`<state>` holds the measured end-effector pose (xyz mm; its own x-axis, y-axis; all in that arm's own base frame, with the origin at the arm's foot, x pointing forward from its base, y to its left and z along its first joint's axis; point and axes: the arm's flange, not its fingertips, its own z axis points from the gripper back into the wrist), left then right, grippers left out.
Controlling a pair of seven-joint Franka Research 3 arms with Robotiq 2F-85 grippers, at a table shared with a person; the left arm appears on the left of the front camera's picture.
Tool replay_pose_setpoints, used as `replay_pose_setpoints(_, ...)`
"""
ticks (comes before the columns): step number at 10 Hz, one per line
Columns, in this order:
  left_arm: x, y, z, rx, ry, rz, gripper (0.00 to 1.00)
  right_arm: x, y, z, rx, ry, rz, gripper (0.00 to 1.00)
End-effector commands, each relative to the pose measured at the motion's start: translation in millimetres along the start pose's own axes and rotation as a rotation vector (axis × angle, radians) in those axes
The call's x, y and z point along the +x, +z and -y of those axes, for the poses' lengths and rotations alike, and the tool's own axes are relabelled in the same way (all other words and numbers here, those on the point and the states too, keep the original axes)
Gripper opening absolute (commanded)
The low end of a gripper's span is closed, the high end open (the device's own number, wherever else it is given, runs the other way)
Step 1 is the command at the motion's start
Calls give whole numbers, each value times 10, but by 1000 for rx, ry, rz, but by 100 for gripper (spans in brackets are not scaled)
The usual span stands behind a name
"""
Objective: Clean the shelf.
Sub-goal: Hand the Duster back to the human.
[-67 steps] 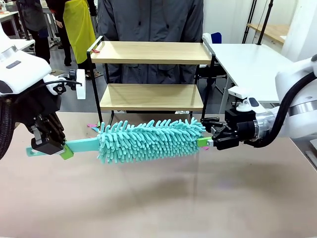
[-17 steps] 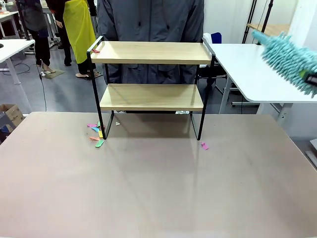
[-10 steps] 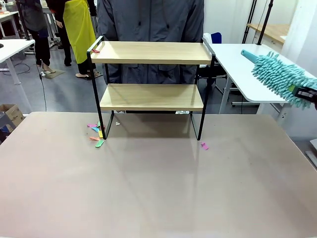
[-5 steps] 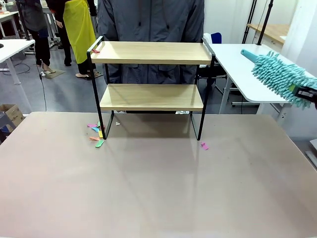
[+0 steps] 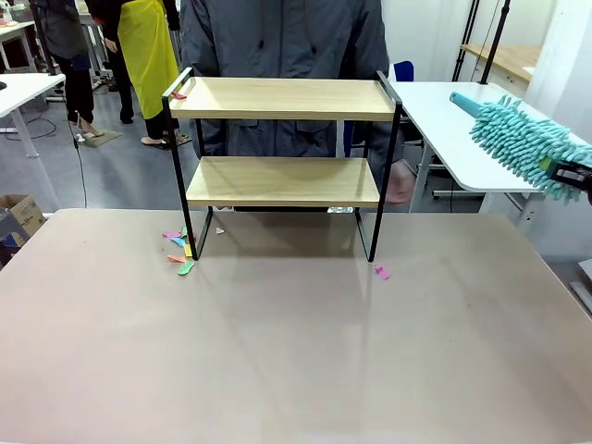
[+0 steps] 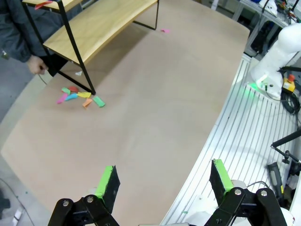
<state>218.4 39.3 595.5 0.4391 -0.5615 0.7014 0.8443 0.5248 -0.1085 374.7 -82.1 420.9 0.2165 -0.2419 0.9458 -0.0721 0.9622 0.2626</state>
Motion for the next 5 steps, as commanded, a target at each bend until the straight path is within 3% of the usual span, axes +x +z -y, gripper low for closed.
replay_pose_setpoints(1, 7, 4, 3, -19, -18, 15, 100, 18, 18, -36, -6, -5, 3, 17)
replay_pose_setpoints(5, 7, 4, 3, -19, -18, 15, 100, 18, 18, -36, -6, -5, 3, 17)
